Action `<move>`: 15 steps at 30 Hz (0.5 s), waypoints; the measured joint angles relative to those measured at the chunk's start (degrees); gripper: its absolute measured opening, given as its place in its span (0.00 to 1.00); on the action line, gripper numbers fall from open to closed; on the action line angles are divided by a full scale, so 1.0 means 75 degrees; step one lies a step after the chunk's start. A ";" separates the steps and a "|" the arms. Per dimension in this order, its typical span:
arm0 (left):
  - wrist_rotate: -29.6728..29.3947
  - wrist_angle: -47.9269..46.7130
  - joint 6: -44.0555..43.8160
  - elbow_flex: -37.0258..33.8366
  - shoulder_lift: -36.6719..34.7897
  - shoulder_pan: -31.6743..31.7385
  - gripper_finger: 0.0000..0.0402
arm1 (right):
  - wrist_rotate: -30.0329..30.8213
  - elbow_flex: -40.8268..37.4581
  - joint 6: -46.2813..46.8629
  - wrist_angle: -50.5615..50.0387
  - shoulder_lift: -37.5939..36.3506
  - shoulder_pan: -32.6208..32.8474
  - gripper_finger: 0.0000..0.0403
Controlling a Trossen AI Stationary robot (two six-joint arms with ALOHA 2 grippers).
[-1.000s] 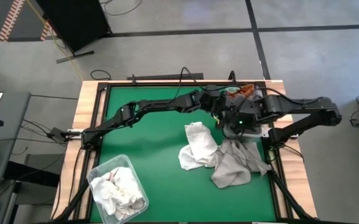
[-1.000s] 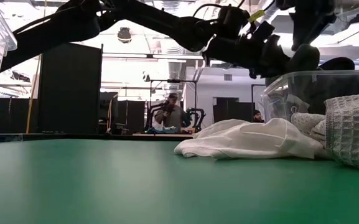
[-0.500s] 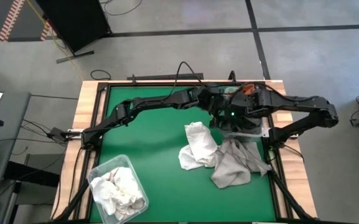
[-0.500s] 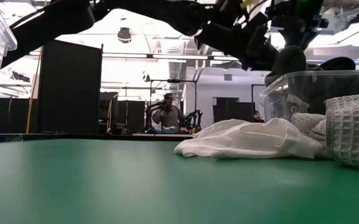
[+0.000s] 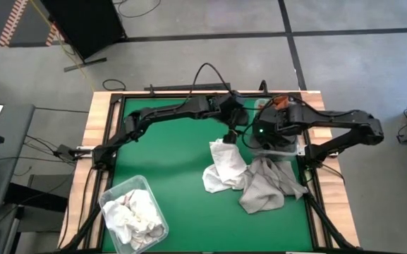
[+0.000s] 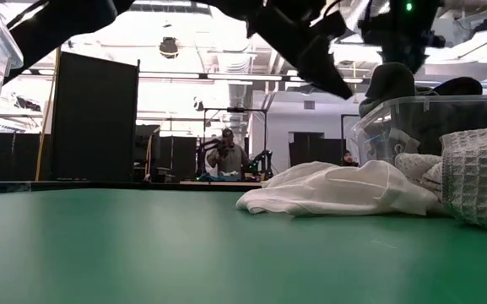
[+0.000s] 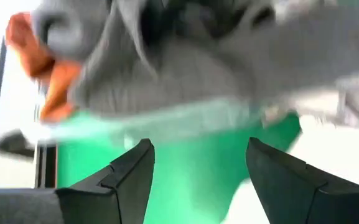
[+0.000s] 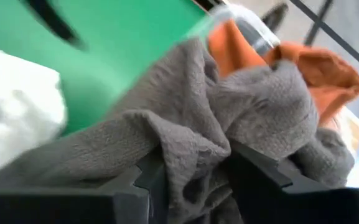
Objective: Sort towels by color in basket
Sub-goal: Put the gray microfiber towel into the top transparent bin
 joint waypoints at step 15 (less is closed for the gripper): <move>-0.0015 -0.3393 -0.0208 0.0000 -0.1603 0.0077 0.60 | -0.1276 -0.2823 -0.0436 0.2256 -0.0114 -0.1576 0.44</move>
